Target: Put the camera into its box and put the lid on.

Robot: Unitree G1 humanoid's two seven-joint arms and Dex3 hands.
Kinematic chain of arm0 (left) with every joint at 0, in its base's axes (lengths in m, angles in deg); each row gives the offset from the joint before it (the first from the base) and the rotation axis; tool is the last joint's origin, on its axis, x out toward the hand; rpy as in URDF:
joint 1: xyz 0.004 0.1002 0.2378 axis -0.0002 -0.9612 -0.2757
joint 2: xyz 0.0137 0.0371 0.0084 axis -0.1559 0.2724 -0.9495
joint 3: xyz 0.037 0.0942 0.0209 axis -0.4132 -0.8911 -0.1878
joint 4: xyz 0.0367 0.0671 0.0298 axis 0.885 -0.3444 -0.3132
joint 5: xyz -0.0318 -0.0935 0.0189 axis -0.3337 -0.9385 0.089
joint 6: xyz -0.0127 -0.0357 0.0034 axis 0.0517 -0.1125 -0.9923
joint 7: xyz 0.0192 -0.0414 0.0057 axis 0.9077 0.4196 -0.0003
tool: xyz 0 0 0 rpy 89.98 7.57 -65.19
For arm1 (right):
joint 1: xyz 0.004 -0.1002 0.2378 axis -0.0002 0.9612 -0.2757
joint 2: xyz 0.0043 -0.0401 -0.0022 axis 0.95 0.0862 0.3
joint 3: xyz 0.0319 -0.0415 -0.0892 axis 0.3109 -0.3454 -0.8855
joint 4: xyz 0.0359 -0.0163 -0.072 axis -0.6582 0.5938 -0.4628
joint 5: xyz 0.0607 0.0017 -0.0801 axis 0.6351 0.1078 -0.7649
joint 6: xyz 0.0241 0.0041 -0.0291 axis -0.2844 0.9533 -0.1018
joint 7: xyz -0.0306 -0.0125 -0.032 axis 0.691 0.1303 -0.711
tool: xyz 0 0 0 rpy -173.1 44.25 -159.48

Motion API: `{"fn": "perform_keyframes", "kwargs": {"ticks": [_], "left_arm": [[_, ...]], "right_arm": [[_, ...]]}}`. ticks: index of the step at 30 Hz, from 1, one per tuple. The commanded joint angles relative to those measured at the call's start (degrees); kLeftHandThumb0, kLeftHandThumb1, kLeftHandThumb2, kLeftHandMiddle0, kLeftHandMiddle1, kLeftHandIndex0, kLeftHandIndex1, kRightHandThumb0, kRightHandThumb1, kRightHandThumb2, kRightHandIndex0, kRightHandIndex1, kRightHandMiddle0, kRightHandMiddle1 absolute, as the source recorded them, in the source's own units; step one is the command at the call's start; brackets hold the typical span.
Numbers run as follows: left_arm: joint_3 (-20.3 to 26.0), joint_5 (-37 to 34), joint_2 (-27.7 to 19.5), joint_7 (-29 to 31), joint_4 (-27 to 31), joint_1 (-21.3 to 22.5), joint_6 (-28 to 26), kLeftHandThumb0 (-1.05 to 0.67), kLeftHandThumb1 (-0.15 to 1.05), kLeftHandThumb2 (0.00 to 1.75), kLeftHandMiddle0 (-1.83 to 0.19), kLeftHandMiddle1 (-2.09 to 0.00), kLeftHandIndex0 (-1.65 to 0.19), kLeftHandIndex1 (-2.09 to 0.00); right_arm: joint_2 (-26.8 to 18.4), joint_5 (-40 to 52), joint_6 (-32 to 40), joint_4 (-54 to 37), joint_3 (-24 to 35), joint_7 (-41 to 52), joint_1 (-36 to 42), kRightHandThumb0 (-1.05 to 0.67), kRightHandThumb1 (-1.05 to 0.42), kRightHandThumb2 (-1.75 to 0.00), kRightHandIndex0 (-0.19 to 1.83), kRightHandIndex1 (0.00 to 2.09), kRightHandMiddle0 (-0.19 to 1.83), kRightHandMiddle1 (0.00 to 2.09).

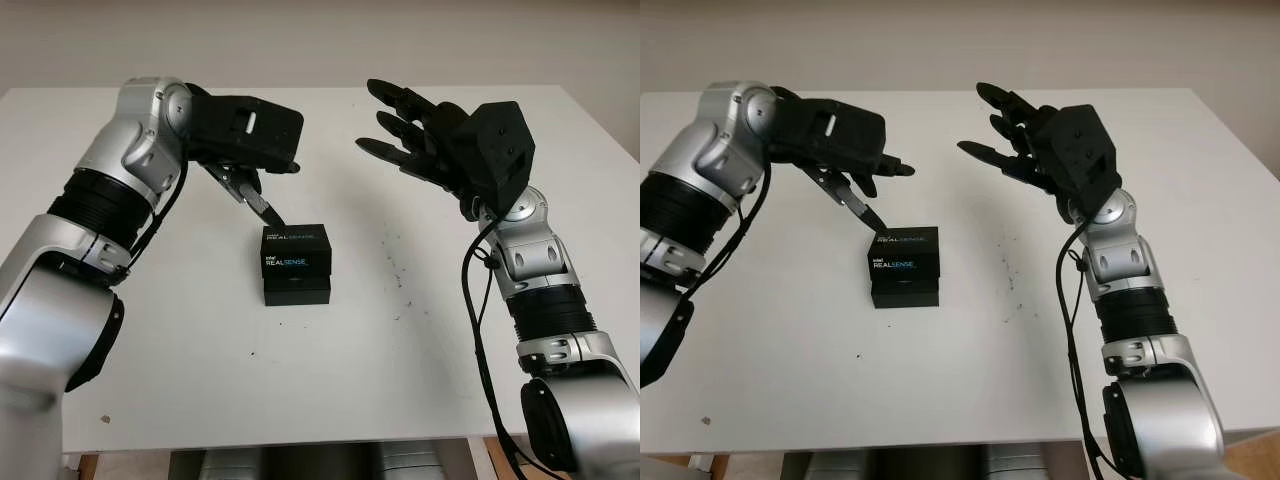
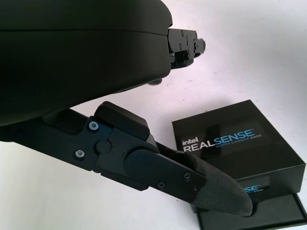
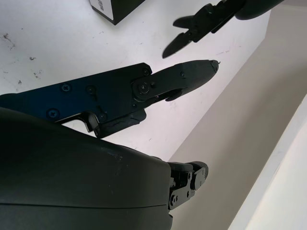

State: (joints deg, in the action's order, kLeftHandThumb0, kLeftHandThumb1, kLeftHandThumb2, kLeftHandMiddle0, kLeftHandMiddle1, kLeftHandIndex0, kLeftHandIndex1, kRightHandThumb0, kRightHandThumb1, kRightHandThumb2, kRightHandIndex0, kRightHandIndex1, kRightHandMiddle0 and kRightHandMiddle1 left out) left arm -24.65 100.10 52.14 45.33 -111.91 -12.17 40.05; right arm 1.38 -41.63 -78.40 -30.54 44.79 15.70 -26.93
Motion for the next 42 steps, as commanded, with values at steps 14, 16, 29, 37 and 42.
{"fn": "perform_keyframes", "kwargs": {"ticks": [14, 16, 29, 37, 42], "left_arm": [[-2.3, 1.6, 0.49, -0.96, 1.67, -2.39, 1.93, -1.05, 1.05, 0.12, 0.19, -1.75, 0.19, -1.31], [-2.29, 1.82, 0.52, -0.61, 2.03, -2.51, 1.47, -1.05, 1.05, 0.12, 0.19, -1.55, 0.19, -1.15], [-3.12, 3.69, 0.4, -0.31, 2.84, -3.06, 3.72, -1.05, 1.05, 0.13, 0.19, -1.13, 0.19, -0.96], [-3.28, 3.95, 0.64, 1.31, 3.36, -3.08, 2.34, -1.05, 1.05, 0.11, 0.19, -0.03, 0.16, -0.03], [-3.45, 4.59, 0.47, 1.71, 5.19, -4.05, 1.8, -1.05, 1.05, 0.12, 0.19, 0.0, 0.19, 0.0]], "right_arm": [[-0.49, -0.56, 0.09, -1.82, 0.26, -0.58, 0.22, -0.66, -1.04, -0.05, 0.18, 0.07, 0.09, 0.22], [-0.44, -0.49, 0.31, -2.03, 0.32, -0.62, 0.26, -0.67, -1.04, -0.05, 0.19, 0.08, 0.09, 0.22], [-0.56, -0.65, 0.51, -2.67, 0.24, -0.65, 0.69, -0.66, -1.04, -0.05, 0.19, 0.07, 0.11, 0.21], [-0.4, -0.42, 1.4, -3.14, 0.33, -0.64, 0.76, -0.65, -1.04, -0.05, 0.2, 0.07, 0.12, 0.2], [-0.2, -0.35, 1.04, -2.78, 0.4, -0.88, 0.76, -0.67, -1.04, -0.05, 0.2, 0.07, 0.12, 0.2]]}}
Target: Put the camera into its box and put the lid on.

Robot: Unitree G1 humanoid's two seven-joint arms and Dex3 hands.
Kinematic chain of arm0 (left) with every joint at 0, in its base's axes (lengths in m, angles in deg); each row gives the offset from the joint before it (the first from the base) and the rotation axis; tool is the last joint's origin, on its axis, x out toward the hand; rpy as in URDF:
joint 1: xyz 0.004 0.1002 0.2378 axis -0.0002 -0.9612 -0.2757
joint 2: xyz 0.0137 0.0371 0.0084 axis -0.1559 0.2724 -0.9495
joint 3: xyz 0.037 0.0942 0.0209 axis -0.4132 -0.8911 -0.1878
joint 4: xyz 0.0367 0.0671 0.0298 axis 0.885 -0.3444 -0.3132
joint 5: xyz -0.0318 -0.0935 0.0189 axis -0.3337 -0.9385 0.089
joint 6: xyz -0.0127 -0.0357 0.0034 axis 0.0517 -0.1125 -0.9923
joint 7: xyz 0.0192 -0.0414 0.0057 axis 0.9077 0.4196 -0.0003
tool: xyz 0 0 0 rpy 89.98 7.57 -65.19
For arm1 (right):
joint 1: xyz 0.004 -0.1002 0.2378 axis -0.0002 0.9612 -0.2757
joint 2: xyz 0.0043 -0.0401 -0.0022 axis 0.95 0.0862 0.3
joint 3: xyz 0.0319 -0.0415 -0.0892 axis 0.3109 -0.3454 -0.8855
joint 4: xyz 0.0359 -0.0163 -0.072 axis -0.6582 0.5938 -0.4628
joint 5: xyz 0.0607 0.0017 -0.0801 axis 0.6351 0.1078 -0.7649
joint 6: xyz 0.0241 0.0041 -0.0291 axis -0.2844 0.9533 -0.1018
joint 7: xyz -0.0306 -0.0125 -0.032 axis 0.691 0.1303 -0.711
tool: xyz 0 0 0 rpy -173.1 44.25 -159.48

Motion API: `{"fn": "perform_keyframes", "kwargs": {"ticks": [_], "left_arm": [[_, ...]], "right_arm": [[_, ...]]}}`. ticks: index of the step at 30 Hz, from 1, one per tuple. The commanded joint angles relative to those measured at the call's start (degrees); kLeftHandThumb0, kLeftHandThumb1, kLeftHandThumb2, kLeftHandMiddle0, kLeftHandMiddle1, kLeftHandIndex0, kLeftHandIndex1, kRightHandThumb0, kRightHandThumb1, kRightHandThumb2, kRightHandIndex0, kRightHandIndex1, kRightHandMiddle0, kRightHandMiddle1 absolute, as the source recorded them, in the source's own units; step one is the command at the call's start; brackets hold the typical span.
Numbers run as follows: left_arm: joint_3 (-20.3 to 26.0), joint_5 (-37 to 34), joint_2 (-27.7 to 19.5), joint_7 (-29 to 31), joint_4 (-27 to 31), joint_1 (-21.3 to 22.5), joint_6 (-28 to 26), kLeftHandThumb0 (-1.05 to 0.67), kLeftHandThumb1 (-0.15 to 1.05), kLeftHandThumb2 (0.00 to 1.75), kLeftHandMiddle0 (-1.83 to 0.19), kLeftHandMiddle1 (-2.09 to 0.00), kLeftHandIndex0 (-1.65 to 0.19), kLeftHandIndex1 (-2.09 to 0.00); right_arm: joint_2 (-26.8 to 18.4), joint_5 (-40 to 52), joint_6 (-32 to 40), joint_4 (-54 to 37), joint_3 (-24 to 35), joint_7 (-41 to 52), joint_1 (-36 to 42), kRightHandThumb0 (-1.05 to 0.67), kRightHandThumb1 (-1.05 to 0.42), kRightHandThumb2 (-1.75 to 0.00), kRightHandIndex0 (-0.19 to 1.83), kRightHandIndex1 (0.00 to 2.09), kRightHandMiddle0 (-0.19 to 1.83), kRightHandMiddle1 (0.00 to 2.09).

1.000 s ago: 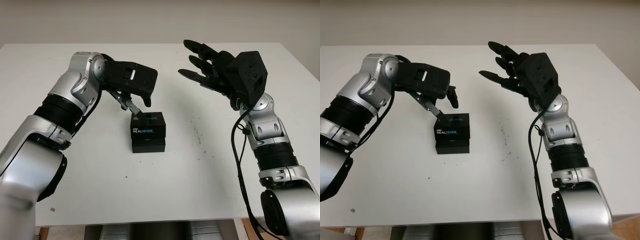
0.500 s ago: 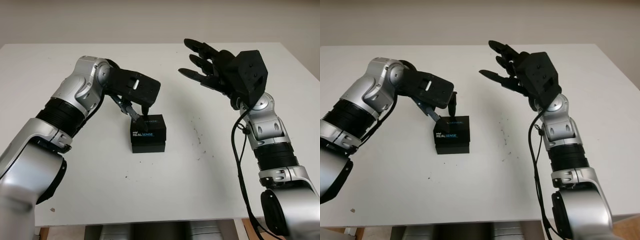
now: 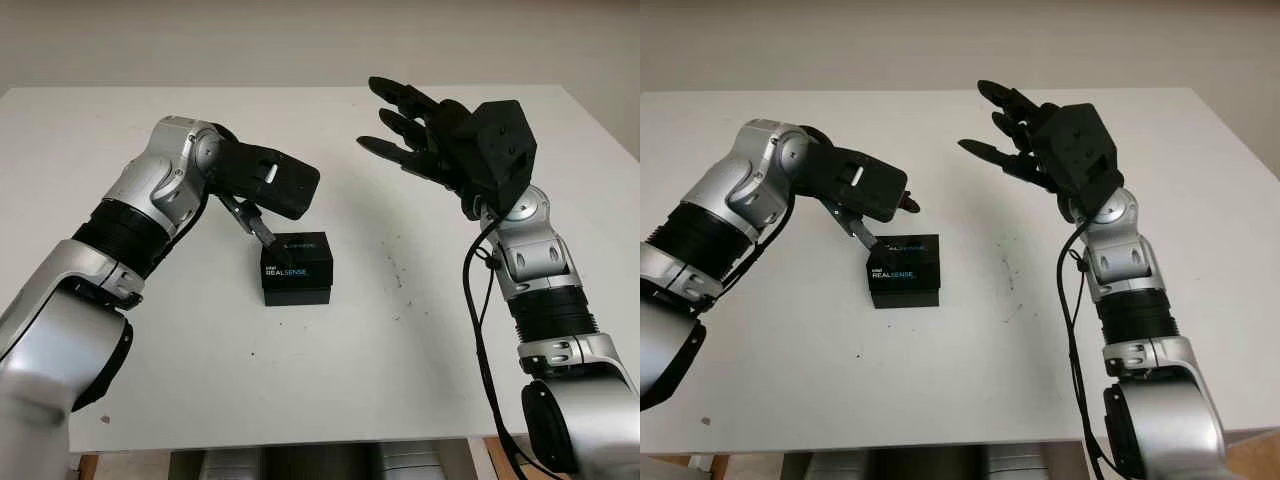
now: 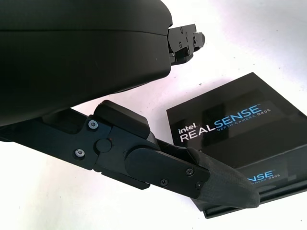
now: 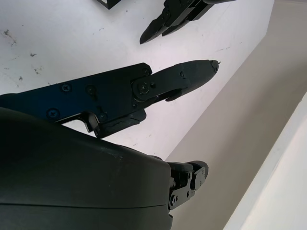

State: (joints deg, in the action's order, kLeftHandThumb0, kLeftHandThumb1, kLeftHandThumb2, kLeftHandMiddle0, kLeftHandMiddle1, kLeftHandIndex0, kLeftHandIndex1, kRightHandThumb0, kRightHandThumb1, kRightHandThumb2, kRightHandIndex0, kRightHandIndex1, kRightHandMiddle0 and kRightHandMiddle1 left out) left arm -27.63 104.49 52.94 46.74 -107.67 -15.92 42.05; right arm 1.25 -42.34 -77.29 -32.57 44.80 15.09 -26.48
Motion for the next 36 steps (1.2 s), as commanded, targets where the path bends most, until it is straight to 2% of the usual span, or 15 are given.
{"fn": "perform_keyframes", "kwargs": {"ticks": [1, 9, 12, 14, 15, 19, 24, 27, 28, 29, 30, 32, 33, 35, 36], "left_arm": [[-0.45, 0.38, -0.31, 0.27, 1.43, -0.54, -0.44, -1.05, 1.05, 0.12, 0.19, 0.0, 0.19, 0.0], [-0.26, 0.1, -0.03, 0.89, 3.19, -1.79, -1.1, -1.05, 1.05, 0.13, 0.01, -0.11, 0.19, 0.0], [-0.5, -0.14, -0.01, 1.74, 3.0, -1.85, -0.64, -1.05, 1.05, 0.18, 0.17, -1.45, 0.19, 0.0], [-0.21, -0.47, 0.54, 3.15, 2.88, -1.74, -2.92, -1.05, 1.05, 0.17, 0.19, -1.88, 0.19, 0.0], [-0.15, -0.62, 0.71, 3.78, 2.86, -1.62, -3.79, -1.05, 1.05, 0.16, 0.19, -1.98, 0.19, 0.0], [-0.32, -1.72, 1.01, 5.93, 1.68, -0.5, -3.99, -1.05, 1.05, 0.18, 0.18, -2.07, 0.18, -0.01], [-0.62, -1.84, 1.1, 7.55, 1.38, -0.03, -3.86, -1.05, 1.05, 0.18, 0.19, -1.81, 0.1, -0.05], [-0.46, -2.21, 1.27, 6.75, -0.13, -0.69, -2.7, -1.05, 1.05, 0.18, 0.1, -2.06, 0.0, -0.11], [-0.26, -2.45, 1.35, 6.23, -0.81, -1.07, -2.42, -1.05, 1.05, 0.18, -0.12, -2.08, -0.16, -0.37], [-0.21, -2.53, 1.35, 5.79, -1.12, -1.45, -2.27, -1.05, 1.05, 0.17, -0.37, -2.09, 0.0, -1.19], [-0.32, -2.49, 1.23, 5.38, -0.99, -1.88, -2.08, -1.05, 1.05, 0.17, -0.45, -2.09, 0.08, -1.59], [-0.87, -2.04, 1.01, 4.66, -0.31, -2.59, -1.72, -1.05, 1.05, 0.18, -0.5, -2.09, 0.12, -1.93], [-1.05, -1.8, 0.92, 4.32, 0.25, -2.98, -1.68, -1.05, 1.05, 0.19, -0.52, -2.09, 0.01, -2.03], [-1.35, -0.95, 0.72, 3.35, 1.91, -3.82, -1.96, -1.05, 1.05, 0.19, -0.52, -2.09, -0.04, -2.08], [-1.46, -0.29, 0.71, 2.69, 2.88, -4.27, -2.7, -1.05, 1.05, 0.18, -0.49, -2.09, 0.02, -2.08]], "right_arm": [[-0.11, 0.35, -0.2, -0.67, 0.38, -0.26, 0.31, -0.67, -1.04, -0.05, 0.2, 0.07, 0.13, 0.2], [0.1, 0.43, -0.67, -0.45, 0.29, -0.25, 0.25, -0.67, -1.05, -0.06, 0.19, 0.06, 0.13, 0.19], [0.0, 0.34, -1.17, -0.33, 0.21, -0.22, 0.29, -0.67, -1.05, -0.06, 0.19, 0.06, 0.12, 0.2], [-0.1, 0.34, -1.41, -0.37, 0.3, -0.27, 0.4, -0.67, -1.05, -0.06, 0.19, 0.06, 0.12, 0.2], [-0.21, 0.12, -1.34, -0.52, 0.2, -0.36, 0.43, -0.67, -1.05, -0.06, 0.19, 0.06, 0.12, 0.2], [-0.09, -0.02, -0.31, -0.95, 0.25, -0.71, 0.34, -0.68, -1.05, -0.07, 0.2, 0.06, 0.13, 0.21], [-0.25, 0.03, -0.01, -1.66, 0.18, -0.71, 0.46, -0.66, -1.05, -0.07, 0.2, 0.06, 0.13, 0.21], [-0.33, 0.03, 0.54, -2.0, 0.21, -0.67, 0.42, -0.66, -1.05, -0.08, 0.2, 0.06, 0.12, 0.21], [-0.44, -0.04, 0.4, -2.02, 0.16, -0.62, 0.44, -0.66, -1.05, -0.08, 0.2, 0.06, 0.12, 0.2], [-0.47, -0.05, 0.25, -1.96, 0.15, -0.6, 0.44, -0.65, -1.05, -0.08, 0.2, 0.06, 0.12, 0.2], [-0.46, -0.08, 0.09, -1.87, 0.15, -0.63, 0.41, -0.65, -1.05, -0.09, 0.2, 0.06, 0.12, 0.2], [-0.31, 0.19, -0.23, -1.53, 0.28, -0.56, 0.33, -0.66, -1.05, -0.09, 0.19, 0.06, 0.12, 0.2], [-0.33, 0.13, -0.12, -1.62, 0.26, -0.59, 0.34, -0.68, -1.05, -0.09, 0.19, 0.06, 0.11, 0.2], [-0.36, 0.09, 0.03, -1.62, 0.24, -0.61, 0.36, -0.68, -1.05, -0.09, 0.19, 0.06, 0.11, 0.2], [-0.41, 0.04, -0.16, -1.53, 0.21, -0.58, 0.38, -0.68, -1.05, -0.09, 0.19, 0.05, 0.11, 0.2]]}}
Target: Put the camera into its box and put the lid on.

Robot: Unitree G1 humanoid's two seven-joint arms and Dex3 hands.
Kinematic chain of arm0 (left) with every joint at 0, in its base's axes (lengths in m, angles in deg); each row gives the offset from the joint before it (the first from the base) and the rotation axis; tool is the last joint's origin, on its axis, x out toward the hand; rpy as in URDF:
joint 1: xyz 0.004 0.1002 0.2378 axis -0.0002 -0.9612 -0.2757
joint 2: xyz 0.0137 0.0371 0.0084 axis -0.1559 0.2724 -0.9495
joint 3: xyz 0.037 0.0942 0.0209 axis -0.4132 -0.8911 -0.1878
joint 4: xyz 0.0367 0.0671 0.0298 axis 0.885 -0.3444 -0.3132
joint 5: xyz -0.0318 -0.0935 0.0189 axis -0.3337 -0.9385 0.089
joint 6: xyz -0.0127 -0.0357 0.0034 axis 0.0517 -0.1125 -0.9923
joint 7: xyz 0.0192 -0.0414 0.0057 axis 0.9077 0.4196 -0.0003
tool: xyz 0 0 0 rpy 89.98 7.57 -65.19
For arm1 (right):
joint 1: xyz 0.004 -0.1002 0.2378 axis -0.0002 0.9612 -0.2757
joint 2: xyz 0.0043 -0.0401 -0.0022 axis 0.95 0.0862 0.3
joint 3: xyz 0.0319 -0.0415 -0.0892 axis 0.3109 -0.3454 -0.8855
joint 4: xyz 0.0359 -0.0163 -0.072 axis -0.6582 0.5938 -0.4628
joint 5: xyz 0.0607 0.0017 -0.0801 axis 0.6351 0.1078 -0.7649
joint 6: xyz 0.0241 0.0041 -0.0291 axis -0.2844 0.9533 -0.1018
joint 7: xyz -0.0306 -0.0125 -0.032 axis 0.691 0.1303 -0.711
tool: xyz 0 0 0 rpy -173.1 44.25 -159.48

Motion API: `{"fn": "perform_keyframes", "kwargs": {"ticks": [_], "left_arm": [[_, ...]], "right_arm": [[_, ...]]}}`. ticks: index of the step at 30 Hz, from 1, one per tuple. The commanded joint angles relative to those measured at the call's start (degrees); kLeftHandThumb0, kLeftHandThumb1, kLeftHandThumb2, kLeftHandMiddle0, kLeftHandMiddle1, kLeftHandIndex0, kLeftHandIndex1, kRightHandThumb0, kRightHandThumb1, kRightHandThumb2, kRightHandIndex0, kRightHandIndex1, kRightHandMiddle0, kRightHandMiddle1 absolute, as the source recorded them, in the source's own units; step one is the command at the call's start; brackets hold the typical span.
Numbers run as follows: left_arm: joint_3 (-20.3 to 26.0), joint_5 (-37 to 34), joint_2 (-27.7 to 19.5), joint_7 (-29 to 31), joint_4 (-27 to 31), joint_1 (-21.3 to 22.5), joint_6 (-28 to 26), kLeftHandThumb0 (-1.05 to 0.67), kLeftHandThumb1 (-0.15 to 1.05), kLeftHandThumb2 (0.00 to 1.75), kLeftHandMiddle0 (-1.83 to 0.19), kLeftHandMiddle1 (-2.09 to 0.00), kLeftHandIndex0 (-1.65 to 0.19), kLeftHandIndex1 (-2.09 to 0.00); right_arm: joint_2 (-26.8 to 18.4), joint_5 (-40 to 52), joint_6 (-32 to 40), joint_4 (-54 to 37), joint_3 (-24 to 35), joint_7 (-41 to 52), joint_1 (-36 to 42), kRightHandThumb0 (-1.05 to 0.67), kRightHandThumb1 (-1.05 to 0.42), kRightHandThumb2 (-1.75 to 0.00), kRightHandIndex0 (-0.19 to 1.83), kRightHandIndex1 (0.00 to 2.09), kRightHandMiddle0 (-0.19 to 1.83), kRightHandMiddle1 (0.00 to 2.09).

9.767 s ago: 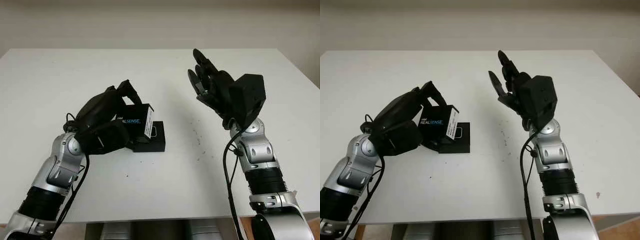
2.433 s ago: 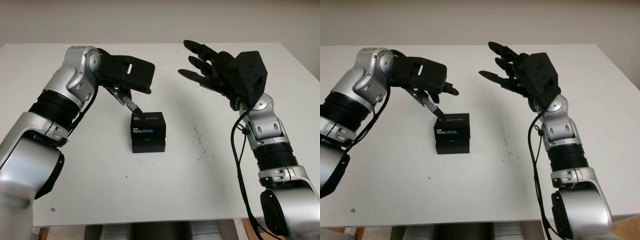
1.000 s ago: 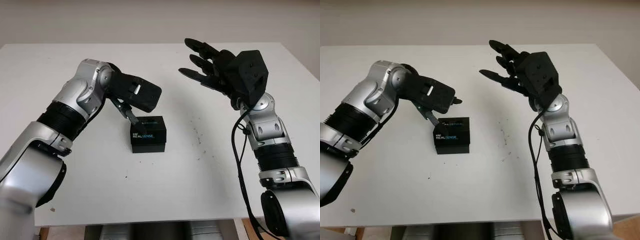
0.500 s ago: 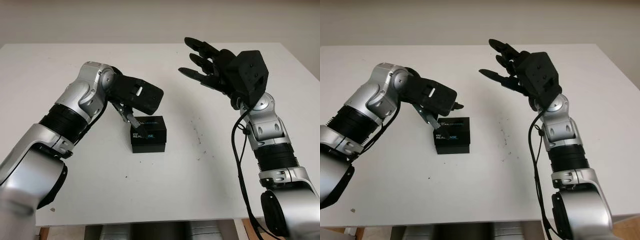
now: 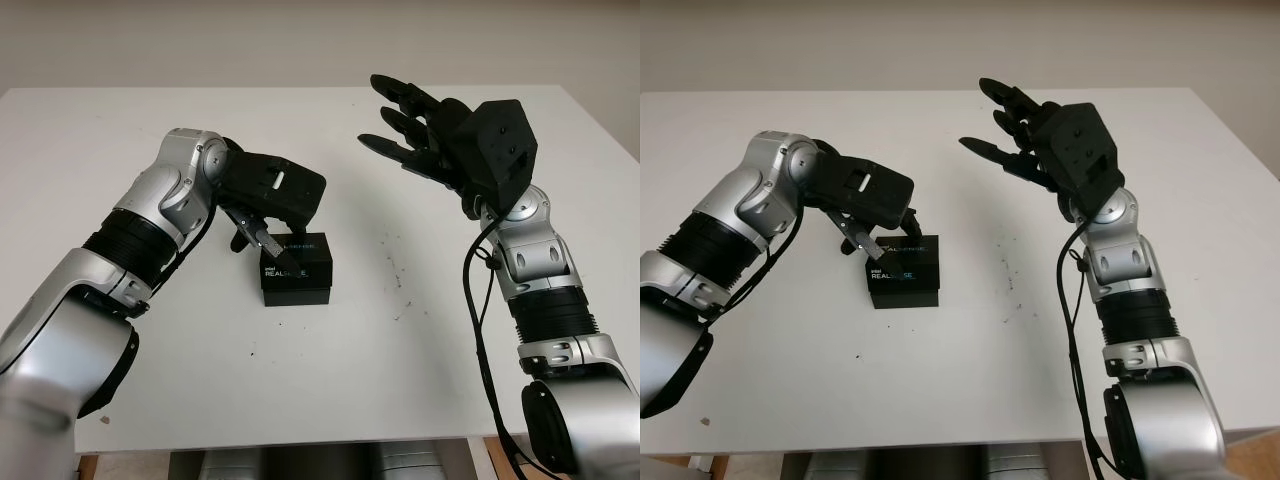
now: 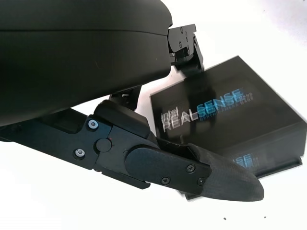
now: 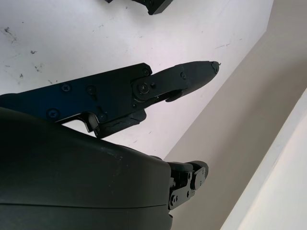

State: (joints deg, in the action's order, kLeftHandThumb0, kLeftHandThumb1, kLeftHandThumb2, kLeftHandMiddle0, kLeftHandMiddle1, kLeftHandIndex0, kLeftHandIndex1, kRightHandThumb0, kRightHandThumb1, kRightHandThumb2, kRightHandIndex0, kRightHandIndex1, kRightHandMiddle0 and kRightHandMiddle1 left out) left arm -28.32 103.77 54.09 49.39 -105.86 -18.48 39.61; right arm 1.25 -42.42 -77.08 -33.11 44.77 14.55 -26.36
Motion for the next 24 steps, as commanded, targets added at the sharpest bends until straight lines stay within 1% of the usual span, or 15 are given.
{"fn": "perform_keyframes", "kwargs": {"ticks": [1, 2, 4, 5, 6, 8, 9, 10, 11, 13, 14, 15, 17, 19, 24], "left_arm": [[-0.87, 1.19, -0.46, -0.85, 2.09, -2.22, -0.94, -1.05, 1.05, 0.16, -0.48, -2.09, 0.06, -2.07], [-1.03, 2.03, -0.54, -1.91, 3.18, -2.77, -1.37, -1.05, 1.05, 0.15, -0.47, -2.09, 0.01, -2.08], [-0.93, 3.56, -0.59, -4.08, 5.44, -4.08, -2.67, -1.05, 1.05, 0.13, -0.43, -2.09, 0.02, -2.09], [-0.74, 4.56, -0.67, -6.08, 6.98, -5.2, -3.29, -1.04, 1.04, 0.11, -0.31, -2.09, 0.04, -2.09], [-0.58, 5.26, -0.72, -7.45, 8.11, -6.02, -3.78, -1.03, 1.03, 0.08, -0.19, -2.09, 0.11, -1.95], [-0.42, 6.76, -0.85, -10.09, 10.49, -7.86, -4.85, -1.01, 1.0, 0.06, -0.08, -2.09, 0.12, -1.8], [-1.06, 7.88, -1.6, -11.42, 11.75, -8.62, -3.59, -1.0, 0.99, 0.05, -0.04, -2.09, 0.12, -1.76], [-1.34, 8.62, -2.35, -12.73, 13.11, -9.54, -2.23, -1.01, 1.01, 0.06, 0.07, -2.06, 0.16, -1.49], [-1.66, 9.3, -3.1, -13.34, 14.35, -10.19, -0.81, -1.01, 1.02, 0.06, 0.13, -1.99, 0.18, -1.3], [-1.51, 9.62, -3.96, -13.8, 16.12, -11.39, 1.12, -1.0, 1.03, 0.06, 0.18, -1.75, 0.18, -1.13], [-1.23, 9.46, -4.16, -13.98, 16.67, -11.94, 1.81, -0.99, 1.04, 0.06, 0.19, -1.76, 0.15, -1.19], [-1.05, 9.27, -4.32, -13.74, 17.26, -12.3, 2.22, -0.99, 1.03, 0.06, 0.19, -1.89, 0.16, -1.38], [-0.91, 8.68, -4.71, -13.13, 17.99, -12.62, 3.54, -0.98, 1.04, 0.06, 0.19, -2.05, 0.16, -1.6], [-0.66, 8.44, -4.75, -12.53, 18.54, -12.92, 3.77, -0.98, 1.04, 0.06, 0.18, -2.09, 0.14, -1.69], [0.63, 7.32, -4.38, -12.92, 19.28, -13.86, 3.42, -0.97, 1.03, 0.05, 0.19, -2.04, 0.15, -1.67]], "right_arm": [[-0.41, 0.17, -0.68, -0.81, 0.24, 0.01, 0.26, -0.69, -1.05, -0.09, 0.19, 0.05, 0.11, 0.2], [-0.36, 0.24, -0.98, -0.56, 0.27, 0.04, 0.22, -0.69, -1.05, -0.09, 0.19, 0.05, 0.11, 0.2], [-0.3, 0.32, -1.05, -0.55, 0.3, 0.07, 0.25, -0.69, -1.05, -0.09, 0.18, 0.05, 0.11, 0.2], [-0.29, 0.19, -0.84, -0.69, 0.23, -0.03, 0.29, -0.69, -1.05, -0.09, 0.18, 0.05, 0.11, 0.2], [-0.29, 0.09, -0.67, -0.82, 0.18, -0.11, 0.32, -0.69, -1.05, -0.09, 0.19, 0.06, 0.12, 0.21], [0.05, 0.56, -0.43, -0.92, 0.52, -0.22, 0.44, -0.68, -1.05, -0.09, 0.19, 0.06, 0.12, 0.21], [0.27, 0.93, -0.04, -1.04, 0.77, -0.25, 0.55, -0.68, -1.05, -0.08, 0.19, 0.06, 0.12, 0.21], [0.27, 1.01, 0.18, -1.27, 0.8, -0.23, 0.68, -0.68, -1.05, -0.08, 0.19, 0.06, 0.12, 0.21], [0.19, 0.89, 0.55, -1.61, 0.72, -0.29, 0.8, -0.68, -1.05, -0.08, 0.18, 0.05, 0.11, 0.21], [0.01, 0.85, 0.83, -2.01, 0.69, -0.21, 1.03, -0.68, -1.05, -0.09, 0.19, 0.05, 0.11, 0.21], [0.01, 0.96, 1.01, -2.15, 0.76, -0.14, 1.1, -0.68, -1.05, -0.09, 0.19, 0.05, 0.11, 0.21], [0.0, 0.98, 1.2, -2.34, 0.76, -0.12, 1.16, -0.68, -1.05, -0.09, 0.18, 0.05, 0.11, 0.21], [-0.05, 0.87, 1.5, -2.63, 0.67, -0.17, 1.29, -0.67, -1.05, -0.09, 0.18, 0.05, 0.11, 0.2], [-0.09, 0.77, 1.46, -2.56, 0.56, -0.17, 1.3, -0.68, -1.05, -0.09, 0.18, 0.05, 0.11, 0.2], [-0.03, 0.78, 1.41, -2.38, 0.53, -0.15, 1.1, -0.68, -1.05, -0.09, 0.18, 0.05, 0.12, 0.19]]}}
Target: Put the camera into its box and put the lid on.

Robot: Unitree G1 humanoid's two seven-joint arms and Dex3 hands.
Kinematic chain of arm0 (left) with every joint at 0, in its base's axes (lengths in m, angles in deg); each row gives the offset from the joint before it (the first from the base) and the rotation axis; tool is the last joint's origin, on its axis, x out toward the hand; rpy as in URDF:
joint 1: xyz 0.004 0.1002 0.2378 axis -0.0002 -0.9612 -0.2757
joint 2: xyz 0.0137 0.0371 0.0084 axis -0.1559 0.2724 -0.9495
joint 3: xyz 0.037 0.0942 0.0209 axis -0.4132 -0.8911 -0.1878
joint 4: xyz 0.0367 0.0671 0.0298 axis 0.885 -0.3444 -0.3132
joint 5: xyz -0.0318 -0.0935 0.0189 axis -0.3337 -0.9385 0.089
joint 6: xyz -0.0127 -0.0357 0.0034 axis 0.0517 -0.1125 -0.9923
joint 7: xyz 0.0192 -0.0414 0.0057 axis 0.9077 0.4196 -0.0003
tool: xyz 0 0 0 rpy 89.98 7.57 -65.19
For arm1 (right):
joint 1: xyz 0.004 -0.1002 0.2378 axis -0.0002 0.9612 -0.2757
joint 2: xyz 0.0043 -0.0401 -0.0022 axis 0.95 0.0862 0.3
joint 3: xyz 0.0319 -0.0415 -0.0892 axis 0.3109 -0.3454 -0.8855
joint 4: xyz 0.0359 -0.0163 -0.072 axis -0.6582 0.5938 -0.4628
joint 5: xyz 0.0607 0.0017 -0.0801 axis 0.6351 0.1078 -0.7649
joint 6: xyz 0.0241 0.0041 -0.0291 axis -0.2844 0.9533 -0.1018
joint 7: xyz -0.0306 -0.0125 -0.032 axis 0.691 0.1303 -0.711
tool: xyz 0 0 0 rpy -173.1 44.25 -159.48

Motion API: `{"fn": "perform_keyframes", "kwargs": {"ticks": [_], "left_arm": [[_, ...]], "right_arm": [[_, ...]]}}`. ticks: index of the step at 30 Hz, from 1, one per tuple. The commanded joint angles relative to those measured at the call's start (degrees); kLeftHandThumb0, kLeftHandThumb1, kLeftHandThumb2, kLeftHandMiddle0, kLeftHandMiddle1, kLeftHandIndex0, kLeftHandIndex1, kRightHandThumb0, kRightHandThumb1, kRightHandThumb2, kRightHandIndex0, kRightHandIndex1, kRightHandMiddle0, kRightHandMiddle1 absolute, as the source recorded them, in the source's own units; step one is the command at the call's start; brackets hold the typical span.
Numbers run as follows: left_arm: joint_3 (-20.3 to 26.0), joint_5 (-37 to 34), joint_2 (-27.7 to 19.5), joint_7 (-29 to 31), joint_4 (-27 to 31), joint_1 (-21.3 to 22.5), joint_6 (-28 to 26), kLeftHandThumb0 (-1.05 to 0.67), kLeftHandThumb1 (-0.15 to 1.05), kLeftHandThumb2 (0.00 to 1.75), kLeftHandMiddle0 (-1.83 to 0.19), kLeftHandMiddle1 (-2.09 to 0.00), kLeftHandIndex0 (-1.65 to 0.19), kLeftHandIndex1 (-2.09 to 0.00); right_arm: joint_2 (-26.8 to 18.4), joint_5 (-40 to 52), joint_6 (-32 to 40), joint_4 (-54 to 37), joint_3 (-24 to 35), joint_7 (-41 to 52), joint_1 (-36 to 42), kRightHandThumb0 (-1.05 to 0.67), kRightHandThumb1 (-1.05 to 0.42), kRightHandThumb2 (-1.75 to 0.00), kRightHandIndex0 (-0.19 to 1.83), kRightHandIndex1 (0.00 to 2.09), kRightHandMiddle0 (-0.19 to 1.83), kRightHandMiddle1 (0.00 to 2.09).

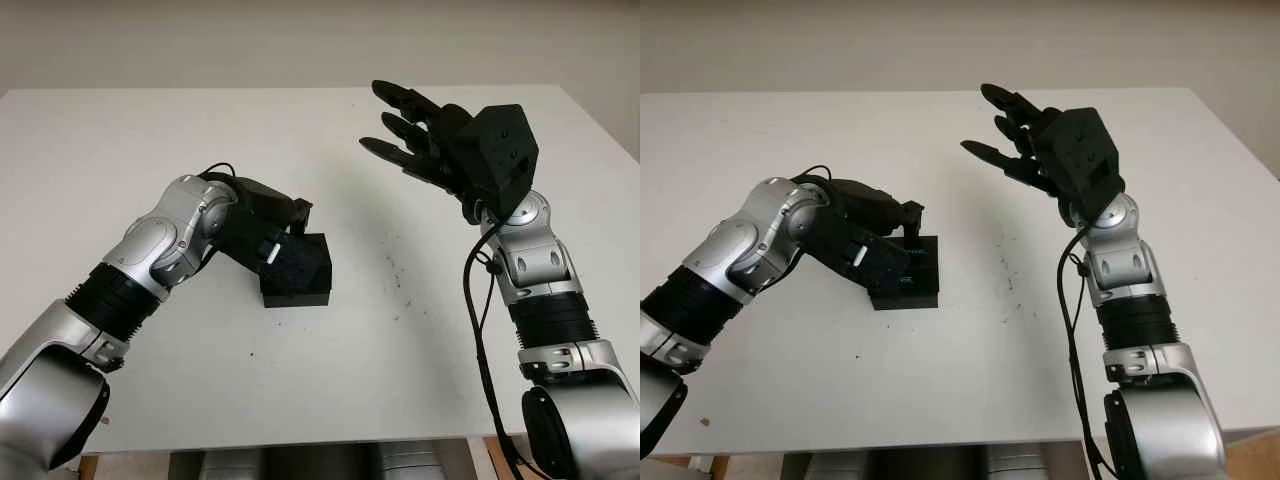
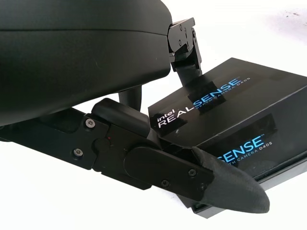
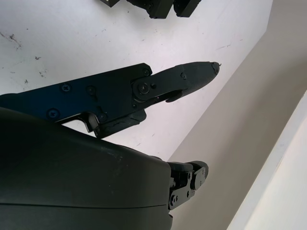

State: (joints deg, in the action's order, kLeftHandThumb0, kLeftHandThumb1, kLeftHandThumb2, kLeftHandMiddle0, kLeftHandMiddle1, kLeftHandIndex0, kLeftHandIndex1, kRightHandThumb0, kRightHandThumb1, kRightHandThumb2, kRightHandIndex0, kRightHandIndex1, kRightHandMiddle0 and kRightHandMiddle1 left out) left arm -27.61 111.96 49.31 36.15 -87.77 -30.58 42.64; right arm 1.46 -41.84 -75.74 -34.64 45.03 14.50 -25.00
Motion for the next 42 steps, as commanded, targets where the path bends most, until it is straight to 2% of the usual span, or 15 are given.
{"fn": "perform_keyframes", "kwargs": {"ticks": [1, 2, 6, 8, 10, 14, 18, 23, 24, 26, 29, 32, 37, 39, 42], "left_arm": [[0.17, -1.18, 0.37, 0.02, 1.07, -1.91, 0.77, -0.97, 1.02, 0.05, 0.19, -2.02, 0.16, -1.66], [-0.05, -0.87, 0.19, 0.56, 1.31, -1.73, 0.84, -0.97, 1.02, 0.05, 0.19, -2.06, 0.13, -1.68], [-0.42, -0.68, -0.41, 3.13, 2.15, -1.1, 1.18, -0.96, 1.05, 0.08, 0.19, -1.94, 0.18, -1.53], [-0.22, -0.14, -0.17, 4.41, 3.13, -1.2, -0.73, -0.97, 1.05, 0.08, 0.19, -1.87, 0.19, -1.45], [0.24, -0.04, 0.38, 5.34, 3.93, -1.34, -3.15, -0.96, 1.04, 0.06, 0.19, -1.92, 0.19, -1.44], [1.25, -0.66, 1.55, 5.91, 4.27, -1.5, -7.08, -0.94, 1.02, 0.05, 0.19, -1.85, 0.19, -1.35], [2.14, -2.4, 2.34, 4.16, 3.71, -2.65, -8.65, -0.91, 1.01, 0.06, 0.19, -1.99, 0.13, -1.47], [3.2, -3.59, 2.16, -0.52, 4.95, -5.28, -7.82, -0.48, 1.04, 0.1, 0.19, -1.69, 0.11, -1.73], [3.52, -4.02, 2.13, -1.36, 4.88, -5.63, -7.44, -0.44, 1.05, 0.1, 0.18, -1.65, 0.07, -1.79], [3.86, -4.29, 2.25, -2.62, 4.75, -6.05, -7.59, -0.41, 1.04, 0.07, 0.14, -1.72, -0.11, -2.01], [4.04, -4.07, 2.7, -3.49, 4.92, -6.47, -9.29, -0.41, 1.04, 0.06, 0.14, -1.77, -0.04, -2.07], [4.01, -4.08, 2.52, -5.14, 5.15, -7.17, -8.51, -0.38, 1.02, 0.05, 0.15, -1.82, -0.07, -2.09], [4.27, -3.89, 2.26, -7.2, 6.12, -8.59, -8.38, -0.26, 1.02, 0.05, -0.02, -2.05, 0.11, -1.98], [4.29, -3.66, 1.93, -8.03, 6.33, -8.98, -7.8, -0.24, 1.02, 0.05, 0.04, -2.08, 0.13, -1.83], [4.24, -3.25, 1.64, -8.67, 6.34, -9.19, -7.53, -0.23, 1.03, 0.06, -0.02, -2.09, 0.13, -1.78]], "right_arm": [[-0.23, 0.26, 0.04, -0.81, 0.31, -0.08, -0.27, -0.68, -1.05, -0.08, 0.18, 0.05, 0.12, 0.19], [-0.14, 0.36, 0.08, -0.75, 0.38, -0.09, -0.29, -0.67, -1.05, -0.08, 0.18, 0.05, 0.13, 0.19], [0.24, 0.64, -0.33, -0.25, 0.39, -0.26, -0.41, -0.67, -1.05, -0.08, 0.17, 0.05, 0.12, 0.18], [0.0, 0.48, -1.0, -0.1, 0.23, -0.08, -0.33, -0.67, -1.05, -0.08, 0.17, 0.05, 0.12, 0.18], [0.0, 0.49, -0.59, -0.22, 0.25, -0.08, -0.33, -0.67, -1.05, -0.09, 0.17, 0.05, 0.12, 0.19], [0.31, 0.36, -1.36, 0.09, -0.04, -0.18, -0.38, -0.66, -1.05, -0.09, 0.18, 0.05, 0.12, 0.19], [0.39, 0.76, -1.22, -0.07, 0.13, -0.01, -0.36, -0.66, -1.05, -0.09, 0.16, 0.05, 0.11, 0.21], [0.34, 0.56, -0.74, -0.29, 0.12, -0.23, -0.27, -0.67, -1.05, -0.09, 0.17, 0.05, 0.1, 0.24], [0.34, 0.58, -0.71, -0.34, 0.16, -0.25, -0.22, -0.67, -1.05, -0.09, 0.17, 0.05, 0.1, 0.24], [0.4, 0.66, -0.95, -0.19, 0.21, -0.21, -0.21, -0.66, -1.05, -0.09, 0.16, 0.04, 0.09, 0.24], [0.49, 0.9, -1.78, 0.43, 0.36, -0.1, -0.28, -0.65, -1.05, -0.09, 0.15, 0.04, 0.08, 0.25], [0.5, 0.89, -2.12, 0.7, 0.21, -0.15, -0.33, -0.65, -1.05, -0.09, 0.15, 0.04, 0.07, 0.26], [0.48, 1.17, -0.83, -0.1, 0.42, -0.19, -0.25, -0.66, -1.05, -0.08, 0.16, 0.05, 0.07, 0.29], [0.38, 1.04, -1.19, 0.13, 0.31, -0.25, -0.26, -0.66, -1.05, -0.08, 0.17, 0.05, 0.07, 0.31], [0.32, 1.1, -1.64, 0.35, 0.24, -0.05, -0.28, -0.66, -1.05, -0.08, 0.17, 0.05, 0.07, 0.32]]}}
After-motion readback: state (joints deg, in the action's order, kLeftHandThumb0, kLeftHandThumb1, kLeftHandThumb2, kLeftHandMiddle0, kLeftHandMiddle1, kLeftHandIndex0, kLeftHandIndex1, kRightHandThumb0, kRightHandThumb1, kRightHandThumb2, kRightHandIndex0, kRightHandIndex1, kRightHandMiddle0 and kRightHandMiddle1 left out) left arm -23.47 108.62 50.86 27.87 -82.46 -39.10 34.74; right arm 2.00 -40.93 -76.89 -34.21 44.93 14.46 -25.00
